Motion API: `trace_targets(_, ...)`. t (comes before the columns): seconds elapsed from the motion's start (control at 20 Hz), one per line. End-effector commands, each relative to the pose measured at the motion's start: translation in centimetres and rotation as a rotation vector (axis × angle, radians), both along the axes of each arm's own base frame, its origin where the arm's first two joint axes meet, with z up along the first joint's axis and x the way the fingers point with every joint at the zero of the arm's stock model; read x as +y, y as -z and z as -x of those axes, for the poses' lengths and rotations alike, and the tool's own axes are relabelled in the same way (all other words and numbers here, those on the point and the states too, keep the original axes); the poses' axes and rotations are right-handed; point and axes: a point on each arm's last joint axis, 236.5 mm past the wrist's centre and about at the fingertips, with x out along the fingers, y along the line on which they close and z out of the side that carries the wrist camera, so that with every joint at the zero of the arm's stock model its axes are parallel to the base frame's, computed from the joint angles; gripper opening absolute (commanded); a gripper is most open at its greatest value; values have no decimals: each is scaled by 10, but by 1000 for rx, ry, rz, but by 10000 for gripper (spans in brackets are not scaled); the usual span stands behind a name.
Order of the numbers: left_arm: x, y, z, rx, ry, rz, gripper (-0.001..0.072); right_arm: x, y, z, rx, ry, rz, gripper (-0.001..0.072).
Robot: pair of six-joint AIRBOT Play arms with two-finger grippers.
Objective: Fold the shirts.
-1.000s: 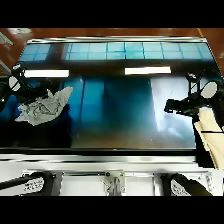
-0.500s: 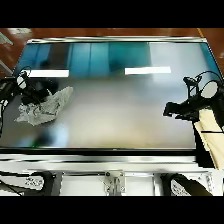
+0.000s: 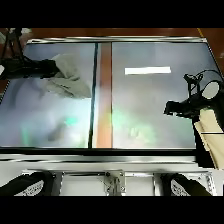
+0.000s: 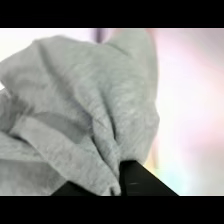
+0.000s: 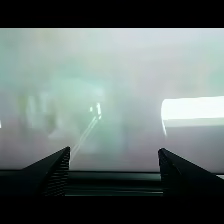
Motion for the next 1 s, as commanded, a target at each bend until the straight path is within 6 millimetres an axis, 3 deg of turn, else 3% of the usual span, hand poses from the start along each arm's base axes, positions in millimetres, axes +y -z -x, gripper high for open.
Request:
trace_targets(0.0,-97,-60,81,-82,233,131,29,-12,-15,12,-24,-66,72,674)
trace_targets(0.15,-172,-25,117,2,375,162,29,-35,-35,29,-46,-89,182,674)
trace_targets(0.3,-229,42,126,100,416,166,30,-50,-48,56,-4,-81,249,674)
trace_targets(0.45,-265,133,128,264,400,110,30,-47,-58,62,-39,-73,237,674)
trace_targets(0.55,-275,177,128,384,354,119,35,-34,-58,62,-44,-71,183,674)
trace_targets(0.6,-277,188,127,425,339,136,194,-27,-58,61,-49,-75,154,674)
trace_targets(0.65,-276,187,124,446,322,160,606,-20,-59,59,-58,-80,126,674)
trace_targets(0.7,-271,180,119,455,305,186,711,-16,-60,56,-73,-82,107,674)
trace_targets(0.8,-244,156,101,445,315,162,712,-15,-63,46,-118,-79,105,674)
trace_targets(0.95,-164,111,92,456,363,52,710,-34,-67,29,-183,-63,188,674)
